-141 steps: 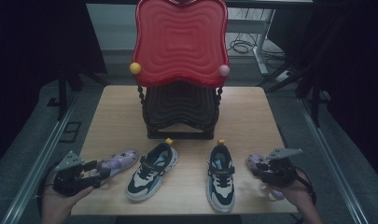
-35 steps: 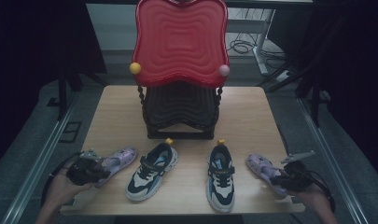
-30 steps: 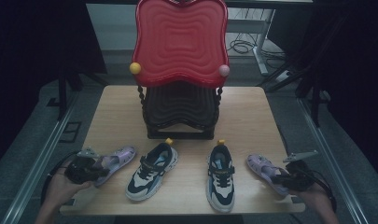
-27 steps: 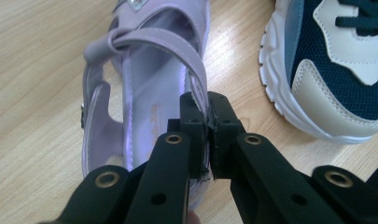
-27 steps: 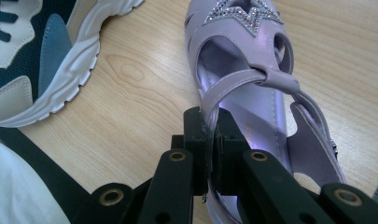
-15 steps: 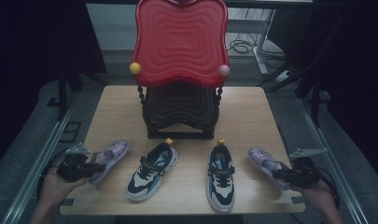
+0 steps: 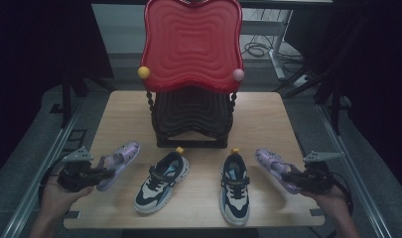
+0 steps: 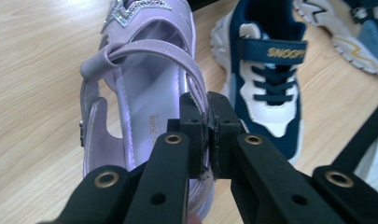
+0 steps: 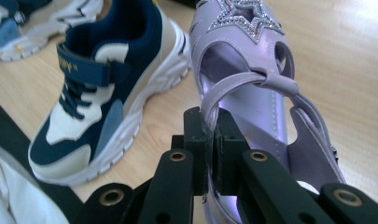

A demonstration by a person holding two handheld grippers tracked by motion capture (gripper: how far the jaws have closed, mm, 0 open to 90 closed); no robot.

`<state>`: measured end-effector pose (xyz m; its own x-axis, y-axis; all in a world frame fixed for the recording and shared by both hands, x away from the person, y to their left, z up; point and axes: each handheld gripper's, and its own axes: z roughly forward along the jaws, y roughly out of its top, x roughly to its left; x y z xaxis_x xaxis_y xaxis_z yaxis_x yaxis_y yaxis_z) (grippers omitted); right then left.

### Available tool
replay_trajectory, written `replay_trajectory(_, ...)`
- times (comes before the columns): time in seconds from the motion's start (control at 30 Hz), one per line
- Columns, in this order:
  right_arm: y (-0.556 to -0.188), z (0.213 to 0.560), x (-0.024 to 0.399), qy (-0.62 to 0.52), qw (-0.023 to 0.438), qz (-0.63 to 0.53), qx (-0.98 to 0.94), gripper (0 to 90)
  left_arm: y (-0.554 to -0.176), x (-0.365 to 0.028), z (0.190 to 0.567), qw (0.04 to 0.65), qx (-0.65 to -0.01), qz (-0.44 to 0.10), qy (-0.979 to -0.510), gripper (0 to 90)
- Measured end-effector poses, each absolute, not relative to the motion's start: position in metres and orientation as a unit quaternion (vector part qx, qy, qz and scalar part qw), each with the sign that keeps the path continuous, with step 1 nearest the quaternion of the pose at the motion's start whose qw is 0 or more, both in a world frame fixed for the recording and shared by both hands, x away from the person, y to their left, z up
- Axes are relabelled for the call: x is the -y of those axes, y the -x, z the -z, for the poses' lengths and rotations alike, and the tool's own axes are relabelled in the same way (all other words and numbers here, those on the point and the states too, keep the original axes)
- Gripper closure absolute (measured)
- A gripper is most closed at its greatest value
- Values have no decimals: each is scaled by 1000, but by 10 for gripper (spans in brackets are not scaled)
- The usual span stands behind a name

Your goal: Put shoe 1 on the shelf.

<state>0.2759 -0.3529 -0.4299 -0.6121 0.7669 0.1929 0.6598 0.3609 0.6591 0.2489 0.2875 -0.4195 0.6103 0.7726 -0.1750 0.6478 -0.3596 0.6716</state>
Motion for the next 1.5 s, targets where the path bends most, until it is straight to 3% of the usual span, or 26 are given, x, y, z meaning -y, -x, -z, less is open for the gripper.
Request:
replay_trajectory(0.77, -293, 396, 307, -387, 89, -440, -805, 866, -255, -258, 386, 418, -409, -105, -804, 865)
replay_trajectory(1.5, -306, 385, 259, -355, 85, -471, -803, 866, -272, -219, 370, 456, -393, -133, -788, 867)
